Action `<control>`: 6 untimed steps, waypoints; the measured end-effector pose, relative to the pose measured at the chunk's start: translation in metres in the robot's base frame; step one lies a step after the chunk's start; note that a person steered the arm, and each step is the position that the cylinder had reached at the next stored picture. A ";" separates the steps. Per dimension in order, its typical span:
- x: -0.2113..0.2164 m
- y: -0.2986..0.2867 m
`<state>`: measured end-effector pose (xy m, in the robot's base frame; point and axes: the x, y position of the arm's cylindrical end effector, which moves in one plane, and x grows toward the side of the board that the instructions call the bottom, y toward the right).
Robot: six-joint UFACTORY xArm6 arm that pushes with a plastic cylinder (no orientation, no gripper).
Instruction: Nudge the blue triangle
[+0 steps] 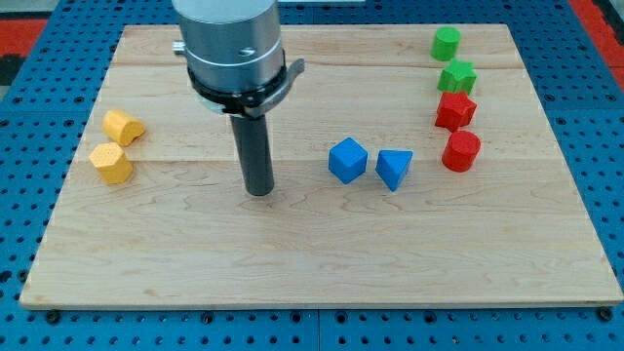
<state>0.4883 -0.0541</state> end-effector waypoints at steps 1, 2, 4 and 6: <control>0.009 0.036; 0.018 0.066; 0.098 0.156; 0.006 0.147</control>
